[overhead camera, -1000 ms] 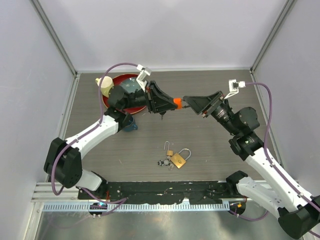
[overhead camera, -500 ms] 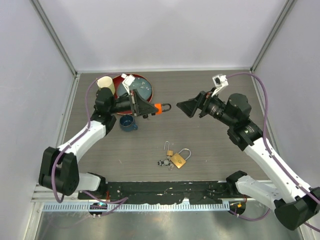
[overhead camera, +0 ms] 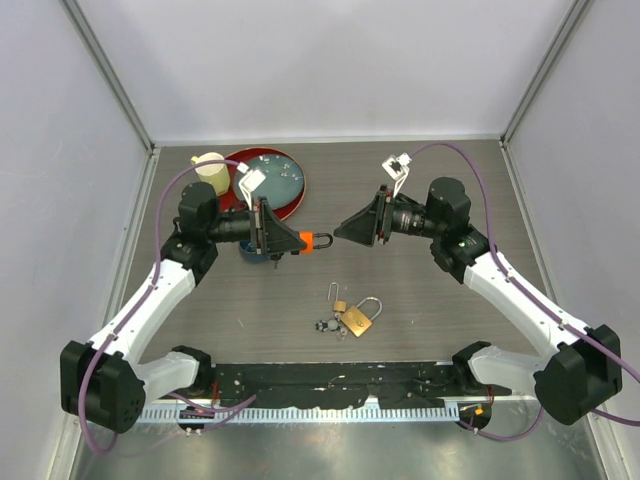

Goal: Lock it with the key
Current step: Lock the lock.

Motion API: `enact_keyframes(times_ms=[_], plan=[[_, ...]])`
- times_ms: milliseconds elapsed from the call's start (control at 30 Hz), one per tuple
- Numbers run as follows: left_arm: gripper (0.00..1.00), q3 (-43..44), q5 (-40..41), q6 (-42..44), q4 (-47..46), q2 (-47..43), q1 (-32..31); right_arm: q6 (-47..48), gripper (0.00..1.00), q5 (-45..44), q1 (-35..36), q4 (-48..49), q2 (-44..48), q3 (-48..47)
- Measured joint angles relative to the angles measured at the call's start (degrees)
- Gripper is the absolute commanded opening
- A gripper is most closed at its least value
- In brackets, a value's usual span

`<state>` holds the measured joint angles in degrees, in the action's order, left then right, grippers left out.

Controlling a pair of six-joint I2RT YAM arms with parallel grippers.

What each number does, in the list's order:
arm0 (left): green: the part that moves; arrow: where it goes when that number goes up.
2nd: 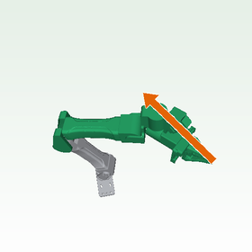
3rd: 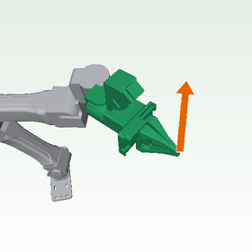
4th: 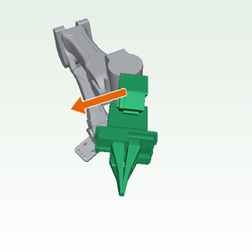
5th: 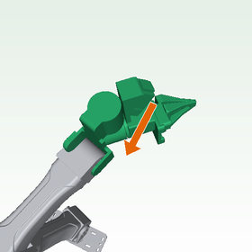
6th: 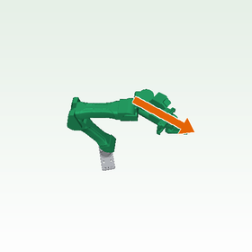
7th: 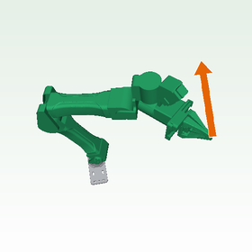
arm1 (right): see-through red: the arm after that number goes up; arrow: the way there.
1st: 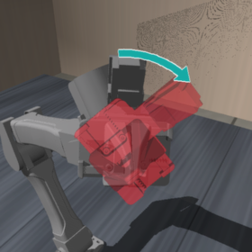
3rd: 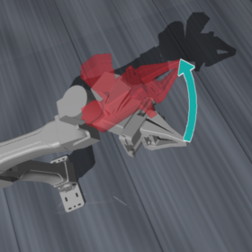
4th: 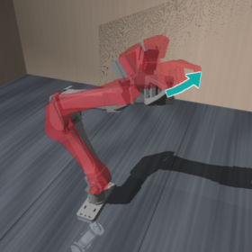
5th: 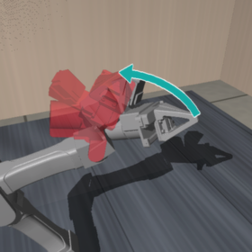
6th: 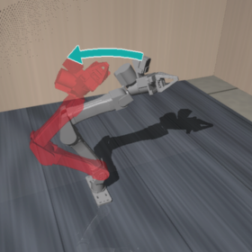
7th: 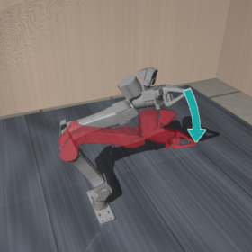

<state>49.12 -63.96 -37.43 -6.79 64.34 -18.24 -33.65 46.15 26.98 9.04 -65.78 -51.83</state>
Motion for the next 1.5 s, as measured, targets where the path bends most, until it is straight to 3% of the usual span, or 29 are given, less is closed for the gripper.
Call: enact_keyframes(times_ms=[300,700,833,1100,1333,1500], plan=[[0.00,-0.11,-0.76,-0.48,0.57,0.00,0.00,-0.48,0.55,4.57,0.11,3.50,0.00,0.04],[0.00,-1.51,-2.71,-7.15,-7.58,0.00,0.00,1.46,0.49,3.13,2.05,2.51,-1.57,0.83],[0.00,-1.70,-3.17,-8.57,-9.40,0.02,0.00,1.70,0.39,3.19,3.19,2.91,-2.10,0.85],[0.00,-1.68,-3.82,-10.36,-11.78,1.55,0.00,1.73,0.31,2.58,3.72,4.31,-1.77,1.29],[0.00,-1.70,-3.85,-11.76,-13.44,2.05,-0.02,1.68,0.03,2.80,3.72,5.75,-1.70,1.29],[0.00,-1.68,-3.80,-13.03,-14.88,2.34,-0.04,1.73,0.02,3.10,3.72,6.56,-1.70,1.29]])
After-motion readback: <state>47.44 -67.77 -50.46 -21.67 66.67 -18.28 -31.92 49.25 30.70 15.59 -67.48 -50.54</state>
